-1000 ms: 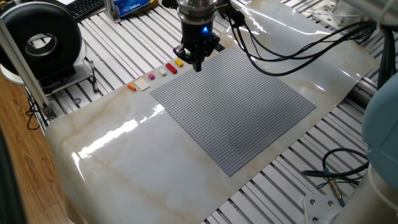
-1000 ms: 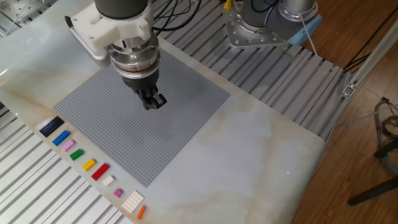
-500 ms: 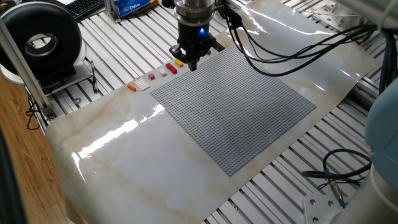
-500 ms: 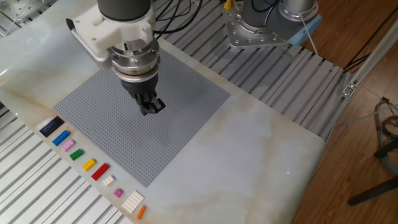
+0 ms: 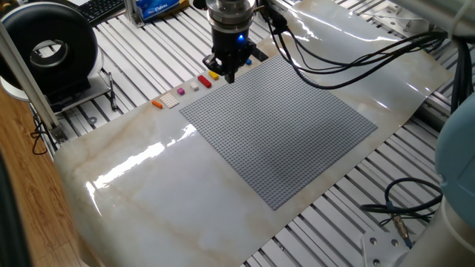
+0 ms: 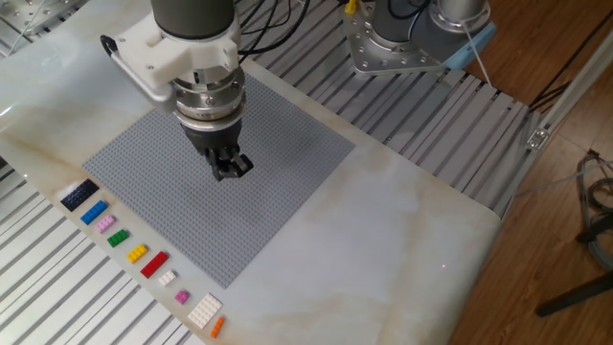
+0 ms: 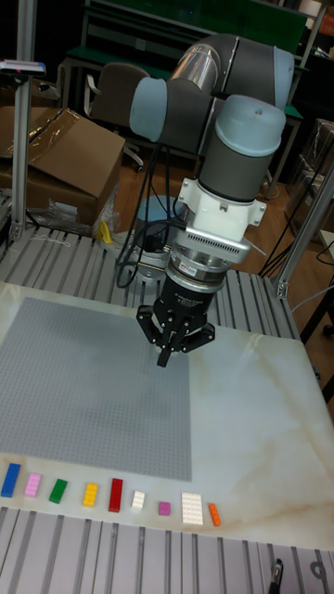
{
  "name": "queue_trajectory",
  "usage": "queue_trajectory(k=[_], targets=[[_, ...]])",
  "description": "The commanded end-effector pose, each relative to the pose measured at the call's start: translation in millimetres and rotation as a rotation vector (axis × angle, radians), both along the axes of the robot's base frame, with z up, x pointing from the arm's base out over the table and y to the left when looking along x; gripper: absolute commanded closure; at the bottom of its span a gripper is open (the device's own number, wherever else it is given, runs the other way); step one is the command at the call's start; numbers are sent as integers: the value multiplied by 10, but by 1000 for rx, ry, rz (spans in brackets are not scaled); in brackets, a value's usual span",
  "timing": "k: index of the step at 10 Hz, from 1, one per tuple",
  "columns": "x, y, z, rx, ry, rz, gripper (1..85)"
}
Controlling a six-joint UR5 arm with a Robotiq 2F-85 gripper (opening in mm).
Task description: Stack small Lego blocks one on top of the other
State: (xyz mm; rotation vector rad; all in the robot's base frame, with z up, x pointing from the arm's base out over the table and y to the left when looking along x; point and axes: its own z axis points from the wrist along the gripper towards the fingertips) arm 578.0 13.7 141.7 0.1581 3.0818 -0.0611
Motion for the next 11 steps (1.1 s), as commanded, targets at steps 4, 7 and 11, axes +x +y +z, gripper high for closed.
queue_trajectory(k=[4, 7, 11], targets=[[29, 190, 63, 66, -1, -137, 847], [13, 13, 54, -5, 0, -42, 847], [73, -13, 16, -20, -21, 28, 847]])
